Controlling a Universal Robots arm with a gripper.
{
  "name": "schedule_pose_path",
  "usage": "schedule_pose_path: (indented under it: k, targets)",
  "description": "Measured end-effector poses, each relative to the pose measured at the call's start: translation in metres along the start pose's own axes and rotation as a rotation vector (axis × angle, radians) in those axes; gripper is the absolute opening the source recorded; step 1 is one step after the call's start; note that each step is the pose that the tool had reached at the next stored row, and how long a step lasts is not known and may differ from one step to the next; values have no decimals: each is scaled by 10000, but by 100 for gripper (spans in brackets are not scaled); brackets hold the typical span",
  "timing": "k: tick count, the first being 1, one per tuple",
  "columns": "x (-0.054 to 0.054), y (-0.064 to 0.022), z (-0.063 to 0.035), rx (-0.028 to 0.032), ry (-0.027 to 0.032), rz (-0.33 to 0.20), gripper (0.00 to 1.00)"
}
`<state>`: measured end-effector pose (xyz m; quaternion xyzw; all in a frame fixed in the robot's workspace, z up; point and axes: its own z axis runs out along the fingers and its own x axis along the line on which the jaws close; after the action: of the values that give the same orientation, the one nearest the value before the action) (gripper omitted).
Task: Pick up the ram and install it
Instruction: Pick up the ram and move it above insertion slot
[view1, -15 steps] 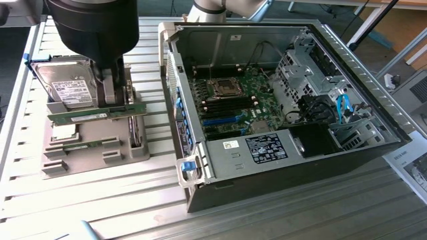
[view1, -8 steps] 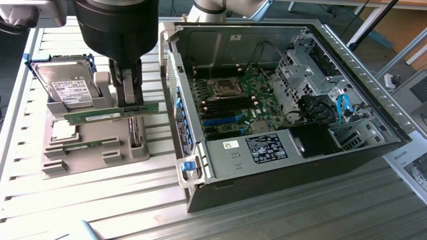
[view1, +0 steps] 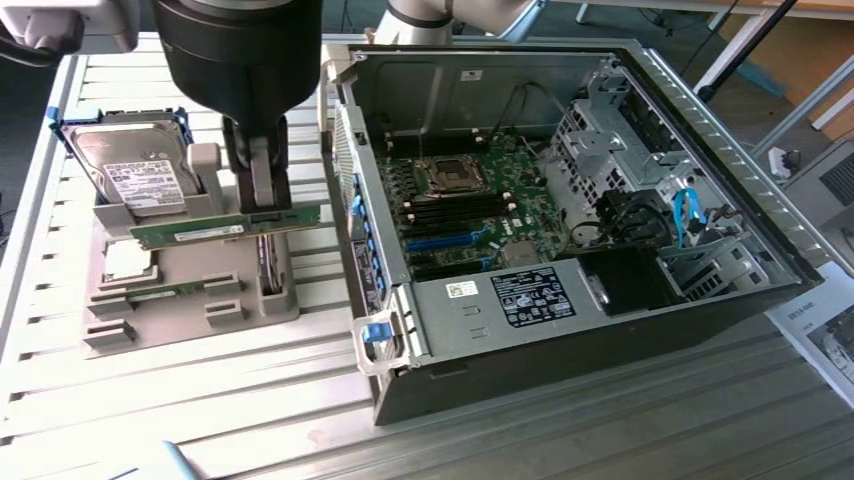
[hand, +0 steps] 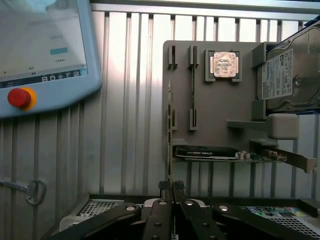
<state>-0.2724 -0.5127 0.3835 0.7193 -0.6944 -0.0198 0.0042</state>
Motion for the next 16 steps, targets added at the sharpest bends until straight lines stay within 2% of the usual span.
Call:
schedule_pose_path:
  k: [7, 12, 16]
  targets:
    - [-2, 1, -79, 1, -1, 0, 12]
    - [0, -4, -81, 0, 0, -1, 12]
    - [21, -79, -84, -2, -1, 0, 12]
